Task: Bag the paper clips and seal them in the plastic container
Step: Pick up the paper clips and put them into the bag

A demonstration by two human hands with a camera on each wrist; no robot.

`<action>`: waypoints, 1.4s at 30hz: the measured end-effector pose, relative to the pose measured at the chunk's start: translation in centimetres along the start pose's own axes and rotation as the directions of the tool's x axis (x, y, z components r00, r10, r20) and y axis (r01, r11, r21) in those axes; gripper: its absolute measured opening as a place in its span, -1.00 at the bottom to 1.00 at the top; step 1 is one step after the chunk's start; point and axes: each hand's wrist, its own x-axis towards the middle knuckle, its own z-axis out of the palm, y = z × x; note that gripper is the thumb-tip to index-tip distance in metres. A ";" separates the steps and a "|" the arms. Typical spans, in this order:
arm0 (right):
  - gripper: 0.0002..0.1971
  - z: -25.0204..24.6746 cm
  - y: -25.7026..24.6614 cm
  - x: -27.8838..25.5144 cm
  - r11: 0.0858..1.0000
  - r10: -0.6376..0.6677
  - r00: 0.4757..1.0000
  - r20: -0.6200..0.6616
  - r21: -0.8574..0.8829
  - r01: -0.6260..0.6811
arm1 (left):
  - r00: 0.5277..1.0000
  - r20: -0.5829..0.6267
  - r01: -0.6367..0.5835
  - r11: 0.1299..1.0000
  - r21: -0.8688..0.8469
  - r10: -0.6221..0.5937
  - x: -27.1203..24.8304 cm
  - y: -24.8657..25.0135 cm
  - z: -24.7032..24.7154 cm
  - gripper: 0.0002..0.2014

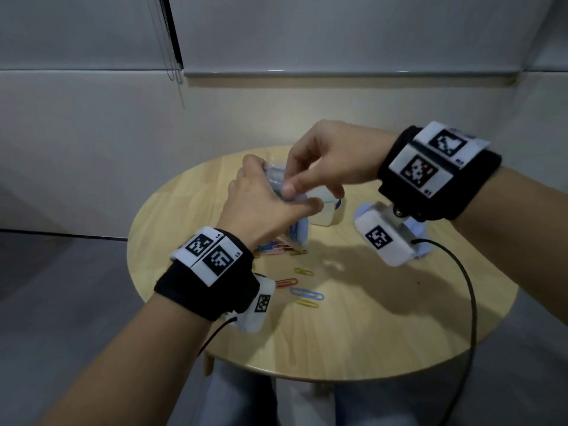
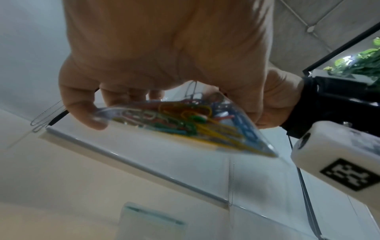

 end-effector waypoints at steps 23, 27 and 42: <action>-0.89 1.3 4.4 1.5 0.930 -0.163 0.987 0.009 0.336 0.150 | 0.972 0.232 0.060 0.932 -0.357 0.027 0.3 -2.6 -2.0 -0.46; -0.87 0.8 4.0 1.4 0.916 -0.194 0.975 -0.113 0.335 0.221 | 0.968 0.248 0.072 0.895 -0.441 0.044 0.2 -2.4 -2.3 -0.37; -0.92 1.8 4.3 2.0 0.885 -0.185 0.956 -0.229 0.385 0.263 | 0.975 0.221 0.094 0.922 -0.376 -0.009 0.3 -2.6 -2.7 -0.18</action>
